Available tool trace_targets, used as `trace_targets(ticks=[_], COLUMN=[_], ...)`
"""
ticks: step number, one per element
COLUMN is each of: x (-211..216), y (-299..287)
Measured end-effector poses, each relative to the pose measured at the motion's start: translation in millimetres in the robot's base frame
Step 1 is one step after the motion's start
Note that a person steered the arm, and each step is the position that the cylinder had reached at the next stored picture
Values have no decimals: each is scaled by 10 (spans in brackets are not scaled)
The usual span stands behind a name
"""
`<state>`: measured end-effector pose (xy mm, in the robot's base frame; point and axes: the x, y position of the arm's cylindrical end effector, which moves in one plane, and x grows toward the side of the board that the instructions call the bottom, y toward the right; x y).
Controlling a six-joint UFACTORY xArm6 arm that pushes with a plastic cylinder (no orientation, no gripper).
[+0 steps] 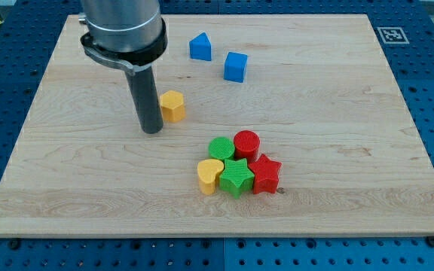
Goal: Place the yellow hexagon at the top left of the green circle
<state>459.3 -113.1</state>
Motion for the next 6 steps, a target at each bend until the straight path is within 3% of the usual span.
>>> trace_targets(ticks=[1,6], x=[-340,-464], y=[-231,866])
